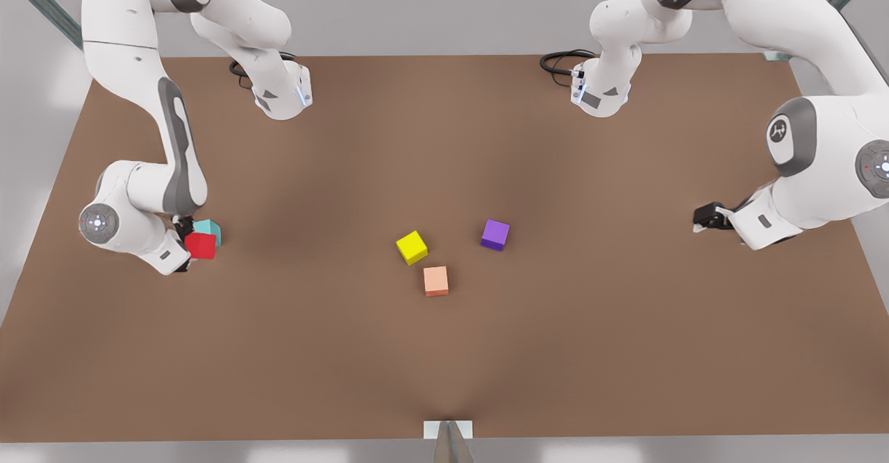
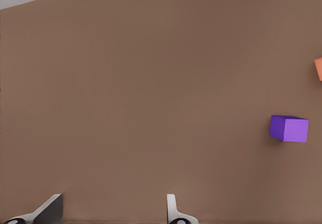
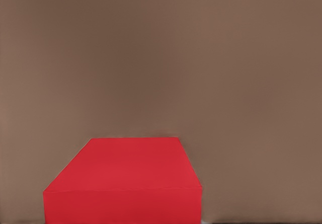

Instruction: Pick up red wooden cube and pass to hand red wooden cube and place in blue wooden cube

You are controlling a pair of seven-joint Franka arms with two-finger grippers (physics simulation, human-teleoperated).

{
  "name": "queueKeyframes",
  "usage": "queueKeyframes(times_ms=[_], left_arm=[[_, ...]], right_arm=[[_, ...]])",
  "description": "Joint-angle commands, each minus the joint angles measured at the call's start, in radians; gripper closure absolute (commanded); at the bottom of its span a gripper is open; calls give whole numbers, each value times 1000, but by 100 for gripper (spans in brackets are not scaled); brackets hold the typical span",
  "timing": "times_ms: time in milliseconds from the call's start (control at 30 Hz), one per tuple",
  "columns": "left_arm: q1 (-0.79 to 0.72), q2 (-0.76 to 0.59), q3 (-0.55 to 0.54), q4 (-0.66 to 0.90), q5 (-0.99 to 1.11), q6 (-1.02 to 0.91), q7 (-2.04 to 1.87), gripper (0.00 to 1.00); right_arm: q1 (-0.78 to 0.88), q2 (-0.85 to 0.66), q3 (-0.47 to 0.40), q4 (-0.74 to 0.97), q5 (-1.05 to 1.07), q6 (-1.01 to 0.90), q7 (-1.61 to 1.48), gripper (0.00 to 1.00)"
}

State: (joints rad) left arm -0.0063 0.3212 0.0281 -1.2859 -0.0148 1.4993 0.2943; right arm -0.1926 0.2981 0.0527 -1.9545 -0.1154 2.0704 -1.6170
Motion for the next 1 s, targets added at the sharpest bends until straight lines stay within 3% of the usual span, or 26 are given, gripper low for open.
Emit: queueKeyframes(times_ms=[0,800,967], left_arm=[[0,-1,0,0,6,2,3,0],[-162,7,-20,-1,130,45,-110,0],[-152,6,-17,0,55,-117,-109,0]], right_arm=[[-1,-22,-1,-44,-21,154,249,42],[-119,-76,-8,-273,-127,250,246,42],[-137,-77,-8,-314,-127,296,246,37]])
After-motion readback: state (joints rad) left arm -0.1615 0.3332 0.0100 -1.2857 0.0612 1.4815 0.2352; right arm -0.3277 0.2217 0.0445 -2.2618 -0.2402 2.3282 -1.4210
